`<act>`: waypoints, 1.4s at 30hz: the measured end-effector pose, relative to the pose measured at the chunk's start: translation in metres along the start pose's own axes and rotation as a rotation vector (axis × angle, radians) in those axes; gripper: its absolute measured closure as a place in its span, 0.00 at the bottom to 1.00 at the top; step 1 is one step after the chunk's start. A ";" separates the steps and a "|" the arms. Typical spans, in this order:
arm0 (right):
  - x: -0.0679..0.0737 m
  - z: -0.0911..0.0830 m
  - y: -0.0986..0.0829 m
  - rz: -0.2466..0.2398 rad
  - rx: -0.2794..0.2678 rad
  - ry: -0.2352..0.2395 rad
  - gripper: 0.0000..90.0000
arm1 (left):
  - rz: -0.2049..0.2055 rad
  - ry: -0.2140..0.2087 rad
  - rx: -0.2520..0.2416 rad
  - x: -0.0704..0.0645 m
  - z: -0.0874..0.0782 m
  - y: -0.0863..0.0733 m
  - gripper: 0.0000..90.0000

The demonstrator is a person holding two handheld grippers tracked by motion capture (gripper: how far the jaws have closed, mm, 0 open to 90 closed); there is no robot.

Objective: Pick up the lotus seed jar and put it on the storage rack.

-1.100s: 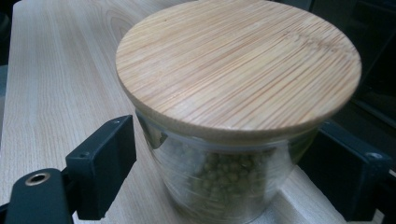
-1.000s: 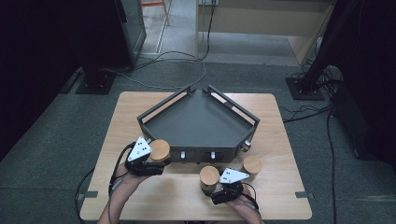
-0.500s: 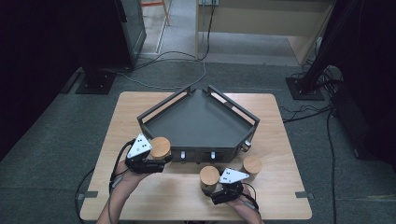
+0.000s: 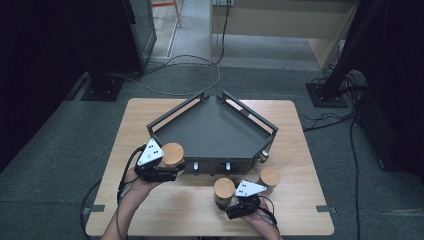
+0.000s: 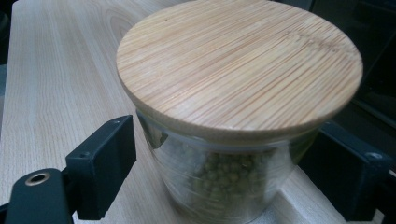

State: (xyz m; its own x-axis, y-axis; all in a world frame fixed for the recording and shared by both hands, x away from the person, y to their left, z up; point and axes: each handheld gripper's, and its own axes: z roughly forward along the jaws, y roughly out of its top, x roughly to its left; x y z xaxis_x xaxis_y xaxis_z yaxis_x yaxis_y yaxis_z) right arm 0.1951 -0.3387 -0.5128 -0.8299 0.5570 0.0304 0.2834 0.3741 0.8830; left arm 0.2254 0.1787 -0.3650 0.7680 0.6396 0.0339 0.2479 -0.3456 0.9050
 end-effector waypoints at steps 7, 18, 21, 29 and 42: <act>0.000 0.000 0.000 0.000 0.000 0.000 0.15 | 0.000 0.003 0.000 0.002 0.001 0.003 0.28; 0.000 0.000 0.000 0.002 0.000 0.002 0.15 | -0.003 0.004 -0.001 0.007 0.005 0.011 0.28; 0.000 0.000 0.000 0.001 0.001 0.002 0.15 | -0.007 0.007 -0.006 0.008 0.006 0.011 0.28; 0.000 0.000 0.000 0.000 0.001 0.001 0.15 | -0.005 0.013 -0.007 0.008 0.011 0.013 0.28; 0.000 0.000 0.000 0.000 0.000 0.000 0.15 | -0.003 0.017 -0.006 0.010 0.014 0.019 0.28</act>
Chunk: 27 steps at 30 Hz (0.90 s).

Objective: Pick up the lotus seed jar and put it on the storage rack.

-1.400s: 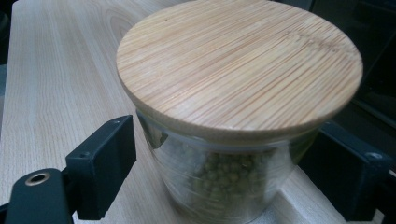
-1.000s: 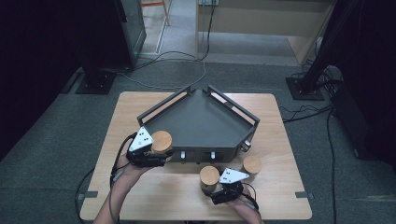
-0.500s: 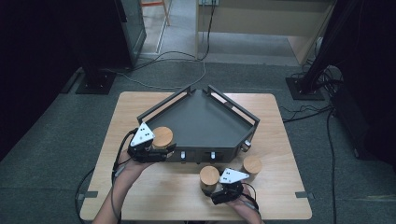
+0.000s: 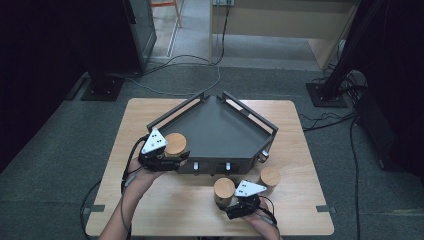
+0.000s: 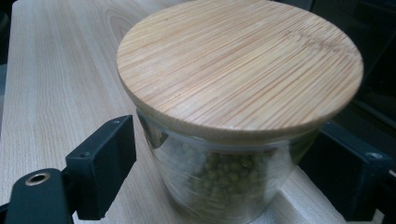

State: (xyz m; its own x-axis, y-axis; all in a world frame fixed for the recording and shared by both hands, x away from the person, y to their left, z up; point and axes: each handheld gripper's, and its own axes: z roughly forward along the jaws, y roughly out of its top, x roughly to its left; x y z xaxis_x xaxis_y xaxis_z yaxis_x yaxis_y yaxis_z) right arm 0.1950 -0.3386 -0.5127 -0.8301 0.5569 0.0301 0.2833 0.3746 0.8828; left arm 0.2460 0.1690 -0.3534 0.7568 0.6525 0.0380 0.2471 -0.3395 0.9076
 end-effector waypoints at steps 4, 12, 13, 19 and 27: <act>0.000 0.000 0.000 0.000 0.001 0.000 0.15 | -0.001 0.002 0.002 0.002 0.002 0.001 0.28; 0.000 0.000 0.000 0.000 -0.001 0.000 0.15 | -0.002 0.007 0.006 0.006 0.009 0.005 0.28; 0.000 0.000 0.000 0.000 -0.001 0.000 0.15 | 0.000 0.008 0.006 0.006 0.009 0.005 0.28; 0.000 0.000 0.000 0.000 -0.002 0.000 0.15 | 0.001 0.013 0.009 0.008 0.013 0.007 0.28; 0.000 0.000 0.000 0.001 -0.001 0.001 0.15 | 0.004 0.025 0.002 0.009 0.019 0.005 0.28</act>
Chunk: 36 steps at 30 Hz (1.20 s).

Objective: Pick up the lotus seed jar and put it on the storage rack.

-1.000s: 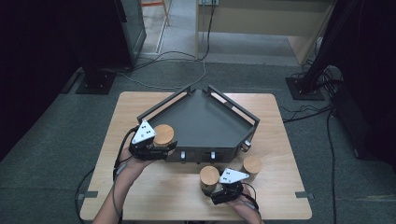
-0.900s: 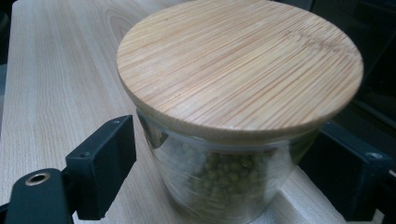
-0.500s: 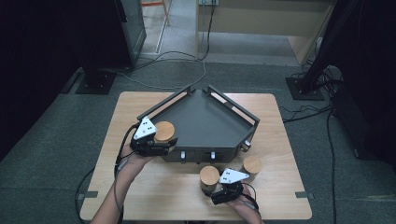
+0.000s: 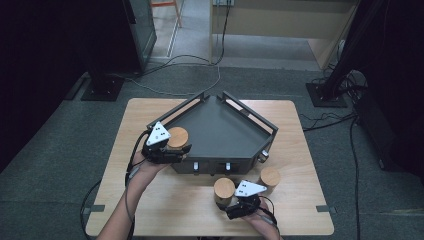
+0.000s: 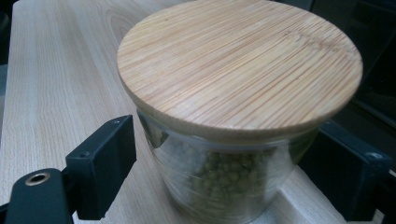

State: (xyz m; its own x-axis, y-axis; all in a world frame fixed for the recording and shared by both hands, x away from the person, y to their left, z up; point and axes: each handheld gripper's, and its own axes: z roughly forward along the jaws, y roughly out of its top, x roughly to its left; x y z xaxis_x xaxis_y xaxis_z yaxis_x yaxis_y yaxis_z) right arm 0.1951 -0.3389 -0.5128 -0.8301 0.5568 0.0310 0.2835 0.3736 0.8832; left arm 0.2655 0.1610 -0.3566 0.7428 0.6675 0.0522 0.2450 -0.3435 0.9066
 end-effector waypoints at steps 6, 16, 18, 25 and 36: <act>0.000 0.000 0.000 0.000 0.001 0.000 0.15 | -0.001 0.006 -0.007 0.003 0.004 -0.002 0.28; 0.000 0.000 0.000 0.001 0.001 0.000 0.15 | -0.004 0.005 -0.008 0.009 0.010 -0.001 0.28; 0.000 0.000 0.000 0.001 0.001 0.000 0.15 | -0.001 0.007 -0.007 0.008 0.012 0.000 0.28; 0.001 0.000 0.000 -0.001 0.001 0.000 0.15 | 0.005 0.028 -0.008 0.005 0.016 0.000 0.28; 0.001 0.000 0.001 0.000 0.005 0.000 0.15 | 0.015 0.039 -0.001 0.008 0.024 0.001 0.28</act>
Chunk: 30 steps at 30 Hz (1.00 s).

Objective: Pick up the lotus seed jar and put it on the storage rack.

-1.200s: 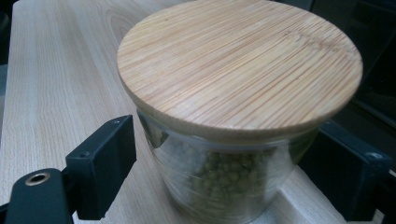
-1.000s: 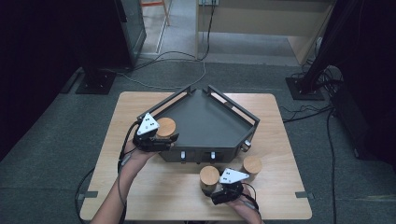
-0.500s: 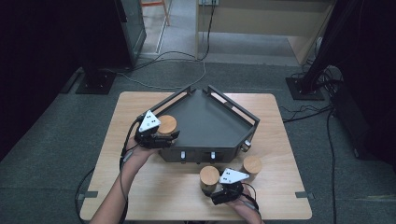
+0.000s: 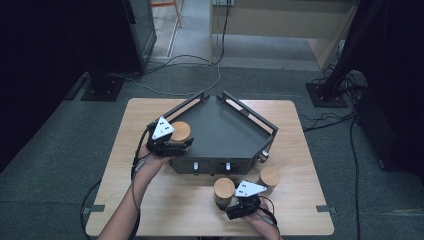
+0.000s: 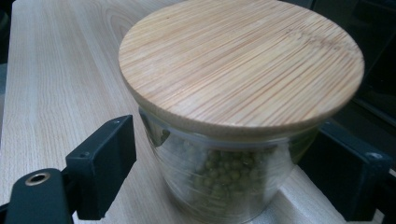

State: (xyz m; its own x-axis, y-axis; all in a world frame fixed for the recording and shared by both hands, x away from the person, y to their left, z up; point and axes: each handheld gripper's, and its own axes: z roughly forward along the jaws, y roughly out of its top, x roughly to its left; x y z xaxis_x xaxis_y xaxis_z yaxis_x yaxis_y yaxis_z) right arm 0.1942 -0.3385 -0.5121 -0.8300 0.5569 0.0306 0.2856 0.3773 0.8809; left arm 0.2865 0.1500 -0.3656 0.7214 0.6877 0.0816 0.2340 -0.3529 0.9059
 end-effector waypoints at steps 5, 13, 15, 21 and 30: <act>0.000 0.000 0.000 -0.003 0.002 0.000 0.15 | 0.001 0.000 0.007 0.002 0.004 -0.003 0.28; 0.000 0.000 0.000 0.001 0.002 0.000 0.15 | -0.012 0.001 0.004 0.003 0.008 -0.010 0.28; 0.000 0.000 0.000 0.000 0.002 0.000 0.15 | -0.014 0.001 0.005 0.004 0.009 -0.011 0.28; 0.000 0.000 0.000 0.000 0.001 0.000 0.15 | -0.006 0.004 0.003 0.003 0.013 -0.014 0.28; 0.000 0.000 0.000 -0.001 0.001 0.000 0.15 | -0.010 -0.001 0.008 0.006 0.019 -0.017 0.28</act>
State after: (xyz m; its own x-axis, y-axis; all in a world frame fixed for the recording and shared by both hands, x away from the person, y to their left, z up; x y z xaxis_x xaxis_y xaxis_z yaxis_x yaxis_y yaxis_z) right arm 0.1943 -0.3385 -0.5121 -0.8301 0.5568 0.0298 0.2854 0.3783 0.8806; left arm 0.2988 0.1481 -0.3885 0.7194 0.6908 0.0719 0.2468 -0.3510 0.9033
